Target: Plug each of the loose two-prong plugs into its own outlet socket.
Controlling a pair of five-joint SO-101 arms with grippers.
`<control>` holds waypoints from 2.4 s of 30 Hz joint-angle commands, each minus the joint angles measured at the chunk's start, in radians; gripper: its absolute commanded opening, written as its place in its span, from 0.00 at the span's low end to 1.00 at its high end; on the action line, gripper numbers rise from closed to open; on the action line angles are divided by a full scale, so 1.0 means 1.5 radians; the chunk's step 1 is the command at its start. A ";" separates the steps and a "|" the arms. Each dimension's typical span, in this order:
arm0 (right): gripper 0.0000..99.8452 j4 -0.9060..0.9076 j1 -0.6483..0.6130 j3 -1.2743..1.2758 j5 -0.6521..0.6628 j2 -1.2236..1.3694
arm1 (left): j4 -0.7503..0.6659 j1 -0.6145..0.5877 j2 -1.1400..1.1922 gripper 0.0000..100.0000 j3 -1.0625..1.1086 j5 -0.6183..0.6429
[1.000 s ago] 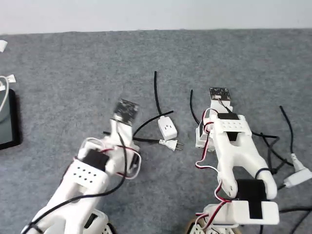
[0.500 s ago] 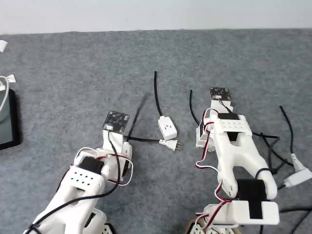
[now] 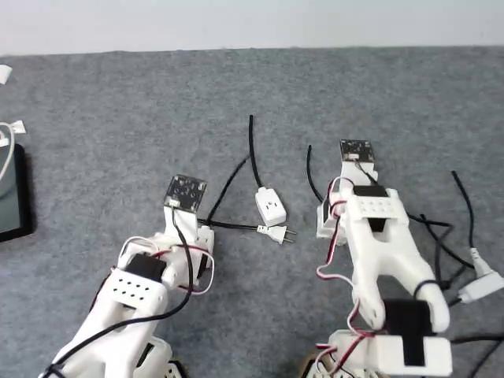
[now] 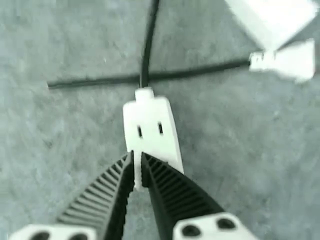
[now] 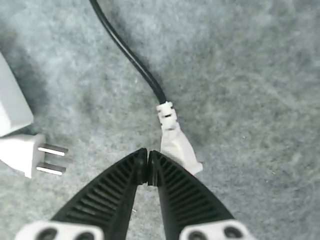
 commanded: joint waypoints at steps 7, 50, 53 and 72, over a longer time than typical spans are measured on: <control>0.01 -0.061 -0.017 0.081 0.027 -0.145 | -0.021 -0.009 -0.008 0.02 -0.063 0.057; 0.01 -0.069 0.071 -0.030 0.190 -0.056 | 0.010 -0.115 -0.006 0.15 -0.066 0.056; 0.05 -0.071 0.052 -0.034 0.223 -0.055 | 0.010 -0.115 -0.006 0.15 -0.065 0.056; 0.12 0.071 0.038 -0.238 0.464 0.166 | 0.009 -0.115 -0.003 0.15 -0.064 0.055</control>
